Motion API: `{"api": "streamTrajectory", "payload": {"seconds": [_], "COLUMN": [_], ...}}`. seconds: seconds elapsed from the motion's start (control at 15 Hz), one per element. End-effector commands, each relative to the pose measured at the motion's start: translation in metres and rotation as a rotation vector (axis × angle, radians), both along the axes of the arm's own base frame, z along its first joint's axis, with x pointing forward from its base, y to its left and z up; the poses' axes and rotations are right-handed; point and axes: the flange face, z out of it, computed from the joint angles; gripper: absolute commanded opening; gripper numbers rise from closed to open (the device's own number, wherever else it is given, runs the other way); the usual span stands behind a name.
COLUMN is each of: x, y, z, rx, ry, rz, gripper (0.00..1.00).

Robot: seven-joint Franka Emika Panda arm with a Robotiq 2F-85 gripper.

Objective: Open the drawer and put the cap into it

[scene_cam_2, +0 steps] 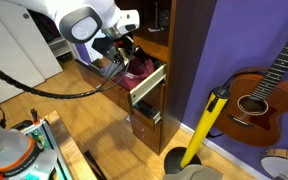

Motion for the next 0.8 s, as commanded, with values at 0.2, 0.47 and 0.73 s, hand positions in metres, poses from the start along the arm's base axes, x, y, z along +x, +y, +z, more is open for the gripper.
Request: {"api": "streamTrajectory", "payload": {"seconds": [0.2,0.47,0.73], "x": [-0.05,-0.086,-0.119], "y": [-0.008,-0.005,-0.007], "z": [0.048,0.061,0.06], "rx": [0.023,0.047,0.022], "ry": [0.084,0.205,0.339], "rz": [0.011,0.045,0.055], "gripper": [1.0,1.0,1.0]}}
